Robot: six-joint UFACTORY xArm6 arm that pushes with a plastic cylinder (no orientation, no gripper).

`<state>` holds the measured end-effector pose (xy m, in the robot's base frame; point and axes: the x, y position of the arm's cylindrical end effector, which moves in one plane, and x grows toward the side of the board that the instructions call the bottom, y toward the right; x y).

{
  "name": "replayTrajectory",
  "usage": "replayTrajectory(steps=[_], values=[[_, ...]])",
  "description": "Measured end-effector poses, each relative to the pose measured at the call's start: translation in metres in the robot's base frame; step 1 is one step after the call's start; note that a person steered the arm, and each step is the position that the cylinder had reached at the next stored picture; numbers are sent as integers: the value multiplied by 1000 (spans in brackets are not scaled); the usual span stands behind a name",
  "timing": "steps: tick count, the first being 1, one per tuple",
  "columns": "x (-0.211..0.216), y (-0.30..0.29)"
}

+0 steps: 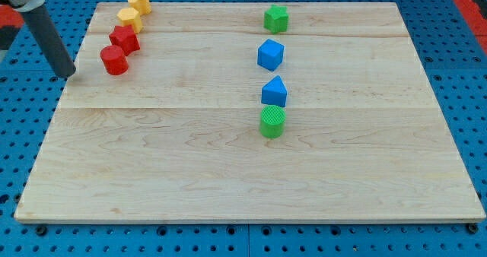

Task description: Push the red star diagonally top left to the blue cube

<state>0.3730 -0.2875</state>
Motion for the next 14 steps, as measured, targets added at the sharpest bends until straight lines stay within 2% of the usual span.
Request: replayTrajectory(steps=[3,5,8,11,12,14], values=[[-7,29],[-68,37],[-85,161],[-168,176],[-175,195],[-138,308]])
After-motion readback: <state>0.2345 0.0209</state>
